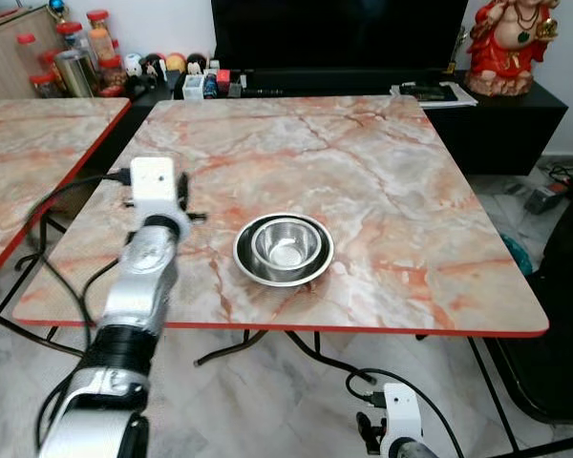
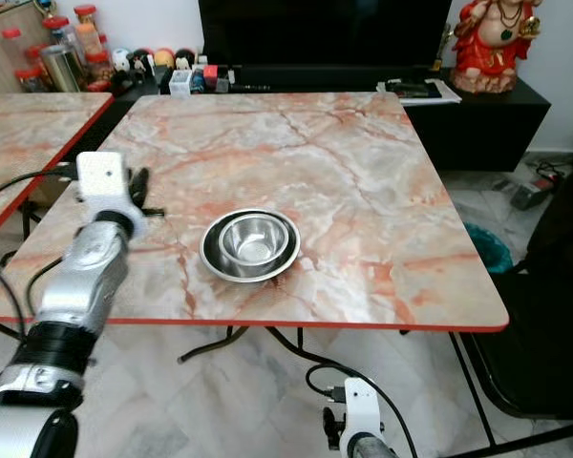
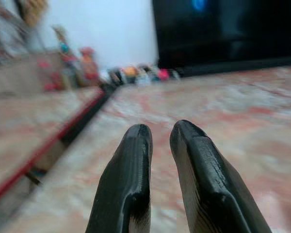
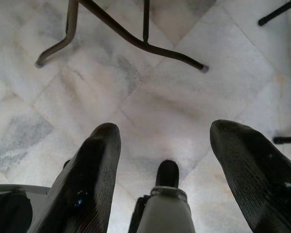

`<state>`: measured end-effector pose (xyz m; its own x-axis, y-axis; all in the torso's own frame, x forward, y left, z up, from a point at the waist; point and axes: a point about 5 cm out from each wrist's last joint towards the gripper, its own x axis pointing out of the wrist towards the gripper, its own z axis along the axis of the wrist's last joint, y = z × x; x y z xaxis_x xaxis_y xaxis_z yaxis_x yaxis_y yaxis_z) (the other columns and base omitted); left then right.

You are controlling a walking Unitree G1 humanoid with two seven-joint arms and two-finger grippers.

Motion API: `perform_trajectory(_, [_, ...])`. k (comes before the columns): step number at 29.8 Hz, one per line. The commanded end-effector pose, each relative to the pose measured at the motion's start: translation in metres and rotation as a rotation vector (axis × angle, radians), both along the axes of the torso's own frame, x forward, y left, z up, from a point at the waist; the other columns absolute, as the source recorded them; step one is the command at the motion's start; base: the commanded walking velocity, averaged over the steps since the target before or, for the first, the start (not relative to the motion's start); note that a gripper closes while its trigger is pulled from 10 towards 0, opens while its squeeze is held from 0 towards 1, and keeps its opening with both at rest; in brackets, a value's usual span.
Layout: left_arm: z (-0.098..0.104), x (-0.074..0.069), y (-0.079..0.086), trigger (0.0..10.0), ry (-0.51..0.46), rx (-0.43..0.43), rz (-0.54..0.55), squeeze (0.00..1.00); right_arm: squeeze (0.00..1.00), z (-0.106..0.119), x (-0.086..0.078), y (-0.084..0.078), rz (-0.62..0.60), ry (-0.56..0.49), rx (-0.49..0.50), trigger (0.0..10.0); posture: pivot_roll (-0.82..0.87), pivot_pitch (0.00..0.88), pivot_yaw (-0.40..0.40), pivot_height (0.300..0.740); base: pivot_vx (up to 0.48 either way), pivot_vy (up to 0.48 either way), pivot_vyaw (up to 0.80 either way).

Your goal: Setting the table

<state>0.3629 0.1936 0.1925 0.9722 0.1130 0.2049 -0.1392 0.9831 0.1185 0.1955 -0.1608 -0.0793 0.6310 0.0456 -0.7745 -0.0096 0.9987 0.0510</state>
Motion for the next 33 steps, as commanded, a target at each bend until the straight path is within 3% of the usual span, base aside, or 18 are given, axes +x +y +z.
perform_trajectory(1, [-0.012, -0.007, 0.017, 10.0, -0.002, 0.048, 0.066, 0.00, 0.00, 0.000, 0.001, 0.001, -0.001, -0.006, 0.004, 10.0, -0.02, 0.000, 0.023, 0.728, 0.000, 0.000, 0.00])
perform_trajectory(4, [-0.027, -0.016, 0.034, 10.0, 0.022, 0.094, 0.117, 0.00, 0.00, 0.000, 0.000, 0.001, 0.001, -0.006, 0.003, 10.0, -0.02, 0.000, 0.021, 0.728, 0.000, 0.000, 0.00])
perform_trajectory(9, [-0.070, -0.039, 0.073, 10.0, 0.162, 0.155, 0.233, 0.00, 0.00, -0.001, -0.002, 0.001, 0.002, -0.004, 0.003, 10.0, -0.01, 0.000, 0.024, 0.728, 0.000, 0.000, 0.00])
perform_trajectory(13, [-0.104, -0.066, 0.102, 10.0, 0.265, 0.217, 0.323, 0.00, 0.00, -0.002, -0.004, 0.000, -0.001, -0.002, 0.004, 10.0, -0.01, 0.000, 0.024, 0.728, 0.000, 0.000, 0.00])
perform_trajectory(19, [-0.129, -0.091, 0.122, 10.0, 0.356, 0.232, 0.449, 0.00, 0.00, -0.002, -0.005, 0.000, -0.001, 0.000, 0.004, 10.0, 0.00, 0.000, 0.020, 0.728, 0.000, 0.000, 0.00])
perform_trajectory(21, [-0.144, -0.109, 0.136, 10.0, 0.424, 0.275, 0.583, 0.00, 0.00, -0.002, -0.004, -0.001, -0.013, -0.003, 0.006, 10.0, -0.01, 0.000, 0.020, 0.728, 0.000, 0.000, 0.00])
perform_trajectory(26, [-0.160, -0.127, 0.144, 10.0, 0.504, 0.306, 0.682, 0.00, 0.00, -0.001, -0.003, -0.003, -0.027, -0.006, 0.005, 10.0, -0.01, 0.000, 0.016, 0.728, 0.000, 0.000, 0.00])
perform_trajectory(28, [-0.160, -0.128, 0.144, 10.0, 0.502, 0.306, 0.684, 0.00, 0.00, -0.001, -0.003, -0.003, -0.027, -0.006, 0.005, 10.0, -0.01, 0.000, 0.016, 0.728, 0.000, 0.000, 0.00])
perform_trajectory(31, [-0.187, -0.146, 0.138, 10.0, 0.643, 0.287, 0.696, 0.00, 0.00, -0.002, -0.004, -0.005, -0.033, -0.003, 0.003, 10.0, -0.01, 0.000, 0.011, 0.728, 0.000, 0.000, 0.00])
perform_trajectory(33, [-0.192, -0.148, 0.135, 10.0, 0.671, 0.276, 0.679, 0.00, 0.00, -0.002, -0.004, -0.005, -0.035, -0.002, 0.003, 10.0, -0.01, 0.000, 0.011, 0.728, 0.000, 0.000, 0.00])
